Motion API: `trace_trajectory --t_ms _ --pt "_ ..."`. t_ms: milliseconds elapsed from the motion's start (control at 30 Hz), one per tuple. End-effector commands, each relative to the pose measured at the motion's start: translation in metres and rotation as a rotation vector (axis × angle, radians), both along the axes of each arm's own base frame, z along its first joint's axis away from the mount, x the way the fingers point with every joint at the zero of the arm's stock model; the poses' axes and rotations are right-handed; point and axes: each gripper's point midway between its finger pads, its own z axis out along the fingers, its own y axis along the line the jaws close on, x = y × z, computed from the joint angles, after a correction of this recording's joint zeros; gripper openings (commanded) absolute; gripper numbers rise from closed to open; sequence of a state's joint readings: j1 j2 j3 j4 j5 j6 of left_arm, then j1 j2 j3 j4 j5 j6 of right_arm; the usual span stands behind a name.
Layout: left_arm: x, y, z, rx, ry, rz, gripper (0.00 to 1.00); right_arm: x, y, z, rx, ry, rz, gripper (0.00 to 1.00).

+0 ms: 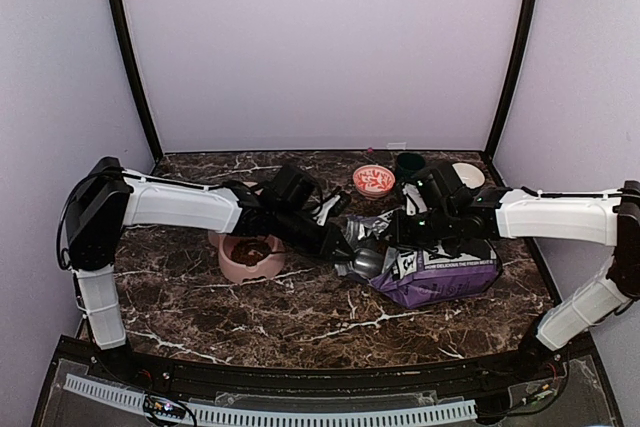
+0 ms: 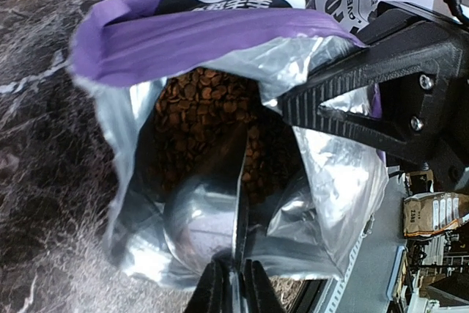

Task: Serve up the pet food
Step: Insert the spatula into the pet food bag.

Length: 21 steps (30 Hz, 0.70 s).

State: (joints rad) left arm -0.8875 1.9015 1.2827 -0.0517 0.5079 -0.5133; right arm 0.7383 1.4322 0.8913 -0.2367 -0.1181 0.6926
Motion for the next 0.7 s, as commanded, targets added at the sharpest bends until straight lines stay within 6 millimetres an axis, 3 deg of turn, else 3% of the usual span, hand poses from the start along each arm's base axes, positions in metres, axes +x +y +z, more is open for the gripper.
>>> trace_trajectory --t_ms 0,233,667 --pt "0.000 -0.018 0.005 -0.002 -0.039 -0.022 0.00 0.002 -0.003 0.006 -0.009 -0.022 -0.016 0.00" --pt "-0.005 -0.023 -0.020 0.008 0.015 -0.037 0.00 0.002 0.000 0.004 -0.001 -0.016 -0.009 0.00" --pt "-0.022 -0.043 -0.031 -0.161 0.217 -0.052 0.00 0.001 0.000 0.003 0.008 -0.009 -0.011 0.00"
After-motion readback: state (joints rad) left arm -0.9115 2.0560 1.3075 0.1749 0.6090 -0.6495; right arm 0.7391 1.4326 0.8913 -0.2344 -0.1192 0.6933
